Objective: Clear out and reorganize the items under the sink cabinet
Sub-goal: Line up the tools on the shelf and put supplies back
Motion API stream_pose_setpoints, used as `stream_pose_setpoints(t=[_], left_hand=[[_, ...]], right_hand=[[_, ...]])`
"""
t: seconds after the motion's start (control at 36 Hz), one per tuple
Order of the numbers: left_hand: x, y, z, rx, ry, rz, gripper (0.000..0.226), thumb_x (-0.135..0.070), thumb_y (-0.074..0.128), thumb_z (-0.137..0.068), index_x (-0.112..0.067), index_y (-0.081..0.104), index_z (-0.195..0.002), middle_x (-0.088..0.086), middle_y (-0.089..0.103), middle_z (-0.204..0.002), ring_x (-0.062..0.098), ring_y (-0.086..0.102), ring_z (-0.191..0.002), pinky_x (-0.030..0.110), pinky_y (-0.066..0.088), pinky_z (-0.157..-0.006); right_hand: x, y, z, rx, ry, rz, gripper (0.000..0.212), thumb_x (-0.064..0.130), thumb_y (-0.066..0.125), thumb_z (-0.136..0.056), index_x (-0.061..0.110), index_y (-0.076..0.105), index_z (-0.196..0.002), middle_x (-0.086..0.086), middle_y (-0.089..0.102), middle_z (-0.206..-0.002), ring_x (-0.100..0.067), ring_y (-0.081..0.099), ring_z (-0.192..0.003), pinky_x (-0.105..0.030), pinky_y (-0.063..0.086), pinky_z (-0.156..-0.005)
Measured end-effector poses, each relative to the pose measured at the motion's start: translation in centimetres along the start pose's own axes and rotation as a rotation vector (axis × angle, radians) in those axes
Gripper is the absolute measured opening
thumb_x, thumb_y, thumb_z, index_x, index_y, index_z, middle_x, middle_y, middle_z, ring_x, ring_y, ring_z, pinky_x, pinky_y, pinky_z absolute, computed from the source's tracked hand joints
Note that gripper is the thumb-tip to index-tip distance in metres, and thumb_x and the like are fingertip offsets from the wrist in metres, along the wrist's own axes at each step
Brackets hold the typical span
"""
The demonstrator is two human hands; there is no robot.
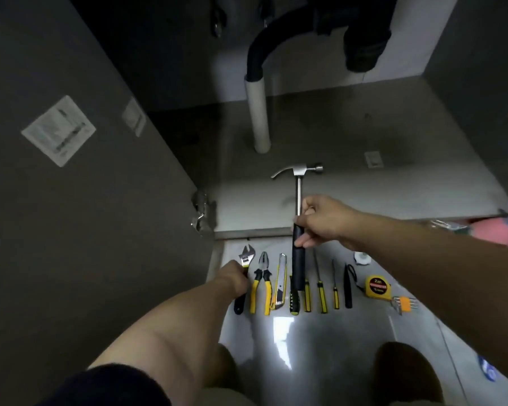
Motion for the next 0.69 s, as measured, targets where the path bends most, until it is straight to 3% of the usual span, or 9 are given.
stream_pose_setpoints(t=[0.06, 0.19, 0.28, 0.42, 0.5, 0.58, 0.64, 0.69], left_hand=[[0.9, 1.1, -1.7, -0.021, -0.020, -0.005, 0.029, -0.016, 0.059, -0.094, -0.012, 0.056, -0.123, 0.011, 0.062, -0.119, 0.031, 0.062, -0.113, 0.039, 0.054, -0.096], [1.9, 3.0, -5.3, -0.097, -0.067, -0.003, 0.025, -0.017, 0.057, -0.094, -0.013, 0.048, -0.117, 0.013, 0.057, -0.124, 0.032, 0.057, -0.116, 0.038, 0.050, -0.094], [2.6, 3.8, -6.4, -0.123, -0.059, -0.054, 0.027, -0.020, 0.058, -0.095, -0.011, 0.047, -0.119, 0.014, 0.054, -0.126, 0.034, 0.054, -0.121, 0.043, 0.048, -0.102], [3.9, 4.7, -6.9, -0.142, -0.059, -0.062, 0.026, -0.019, 0.059, -0.093, -0.009, 0.051, -0.116, 0.014, 0.059, -0.122, 0.034, 0.058, -0.117, 0.042, 0.049, -0.100], [4.1, 4.1, -6.7, -0.103, -0.070, -0.021, 0.017, -0.019, 0.064, -0.091, -0.014, 0.066, -0.108, 0.008, 0.069, -0.112, 0.027, 0.065, -0.104, 0.033, 0.054, -0.091], [4.1, 2.8, -5.8, -0.004, -0.094, 0.081, 0.012, -0.013, 0.067, -0.092, -0.012, 0.075, -0.101, 0.009, 0.075, -0.100, 0.025, 0.071, -0.091, 0.034, 0.060, -0.084], [3.7, 1.8, -4.5, 0.087, -0.123, 0.184, 0.009, -0.009, 0.064, -0.097, -0.009, 0.072, -0.099, 0.011, 0.074, -0.090, 0.026, 0.072, -0.079, 0.033, 0.061, -0.067], [3.1, 0.6, -2.6, 0.145, -0.165, 0.305, 0.015, -0.007, 0.060, -0.100, -0.013, 0.065, -0.087, 0.007, 0.067, -0.077, 0.017, 0.061, -0.061, 0.027, 0.052, -0.051]], right_hand=[[-0.4, 0.6, -1.6, 0.016, -0.008, 0.013, 0.012, 0.013, 0.055, -0.102, 0.011, 0.048, -0.093, -0.021, 0.066, -0.089, -0.023, 0.077, -0.071, -0.025, 0.059, -0.052], [-2.1, 2.0, -5.2, 0.053, -0.039, 0.061, 0.010, 0.013, 0.055, -0.102, 0.006, 0.049, -0.101, -0.025, 0.067, -0.100, -0.025, 0.077, -0.070, -0.028, 0.059, -0.052], [-3.5, 3.0, -6.6, 0.054, -0.047, 0.067, 0.010, 0.013, 0.056, -0.102, 0.007, 0.049, -0.099, -0.024, 0.069, -0.103, -0.027, 0.077, -0.070, -0.037, 0.063, -0.064], [-5.2, 3.9, -7.0, 0.037, -0.051, 0.002, 0.014, 0.011, 0.056, -0.101, 0.007, 0.046, -0.091, -0.023, 0.070, -0.103, -0.030, 0.076, -0.068, -0.028, 0.056, -0.050], [-5.3, 3.8, -6.6, 0.033, -0.034, -0.014, 0.012, 0.010, 0.055, -0.101, 0.007, 0.047, -0.093, -0.021, 0.072, -0.101, -0.031, 0.076, -0.069, -0.027, 0.054, -0.049], [-4.4, 3.2, -5.5, 0.022, -0.009, -0.003, 0.012, 0.010, 0.055, -0.102, 0.007, 0.047, -0.092, -0.019, 0.072, -0.100, -0.029, 0.076, -0.068, -0.026, 0.055, -0.048], [-3.5, 2.6, -4.5, 0.020, 0.011, 0.019, 0.012, 0.010, 0.055, -0.102, 0.008, 0.046, -0.093, -0.019, 0.072, -0.099, -0.027, 0.076, -0.069, -0.029, 0.059, -0.051], [-2.1, 2.0, -3.1, 0.020, 0.029, 0.060, 0.012, 0.011, 0.054, -0.102, 0.009, 0.046, -0.093, -0.019, 0.071, -0.098, -0.026, 0.076, -0.070, -0.030, 0.061, -0.055]])
Point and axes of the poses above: each hand's wrist, its own z-axis away from the middle knuckle, its own y-axis out of the palm, x = y × z, the point moved 1 cm from there along -z, towards the middle knuckle
